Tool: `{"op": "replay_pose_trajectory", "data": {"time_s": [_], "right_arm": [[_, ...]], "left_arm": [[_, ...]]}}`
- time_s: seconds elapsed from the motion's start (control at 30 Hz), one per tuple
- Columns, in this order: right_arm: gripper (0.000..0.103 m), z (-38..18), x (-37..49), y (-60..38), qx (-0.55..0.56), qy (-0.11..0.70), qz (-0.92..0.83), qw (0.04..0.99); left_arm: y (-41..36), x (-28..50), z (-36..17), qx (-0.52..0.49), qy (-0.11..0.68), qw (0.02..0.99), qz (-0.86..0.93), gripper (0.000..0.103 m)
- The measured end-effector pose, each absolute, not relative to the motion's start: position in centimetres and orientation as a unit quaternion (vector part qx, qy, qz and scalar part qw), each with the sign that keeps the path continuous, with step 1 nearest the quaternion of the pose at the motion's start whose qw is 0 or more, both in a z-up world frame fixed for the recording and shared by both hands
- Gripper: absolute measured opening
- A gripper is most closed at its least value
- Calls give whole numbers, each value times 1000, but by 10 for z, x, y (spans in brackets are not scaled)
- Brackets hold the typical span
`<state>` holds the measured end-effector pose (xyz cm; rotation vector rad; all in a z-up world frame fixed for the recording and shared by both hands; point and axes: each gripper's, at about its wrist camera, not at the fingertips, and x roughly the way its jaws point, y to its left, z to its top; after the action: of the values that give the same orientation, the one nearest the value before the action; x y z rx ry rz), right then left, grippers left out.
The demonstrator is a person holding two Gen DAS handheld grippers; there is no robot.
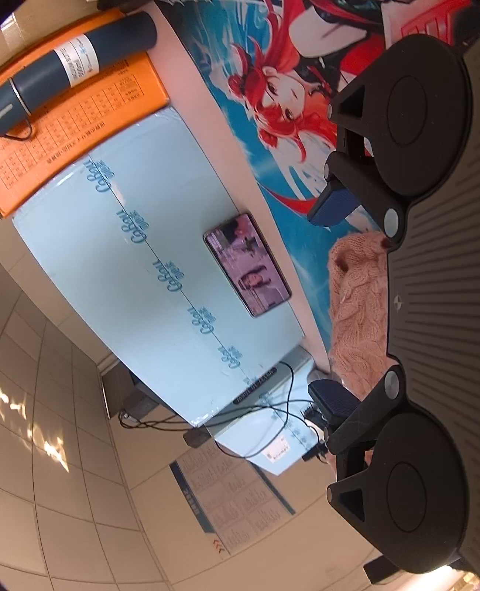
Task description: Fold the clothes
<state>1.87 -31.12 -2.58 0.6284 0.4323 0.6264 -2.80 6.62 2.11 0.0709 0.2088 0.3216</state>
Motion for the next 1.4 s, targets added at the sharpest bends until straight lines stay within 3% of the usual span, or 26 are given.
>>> {"op": "replay_pose_trajectory", "data": {"time_s": [0.3,0.5,0.6,0.67,0.77,0.97,1.1,1.2,1.4], "right_arm": [[90,-36,20,-294,378,262,368,808],[90,-43,23,-307,423,264,383,777],[91,-44,24,-307,427,270,387,771],[91,-41,23,-303,416,272,390,775],[91,-37,23,-294,400,276,387,784],[89,-38,26,-274,382,307,370,789],[64,-33,22,-258,326,316,354,818],[24,-25,22,-242,281,318,349,835],[17,13,42,-233,302,281,334,847]], "left_arm": [[-57,-42,13,201,40,979,16,26],[-99,-50,-8,243,74,961,-107,27],[-101,-49,-15,248,108,950,-158,36],[-95,-50,-14,236,116,946,-191,57],[-81,-55,-8,204,109,945,-232,77],[-34,-65,1,144,90,956,-240,79],[5,-60,-1,106,97,971,-188,85],[22,-52,-2,89,98,980,-149,85],[38,-25,9,22,96,988,-118,86]]}}
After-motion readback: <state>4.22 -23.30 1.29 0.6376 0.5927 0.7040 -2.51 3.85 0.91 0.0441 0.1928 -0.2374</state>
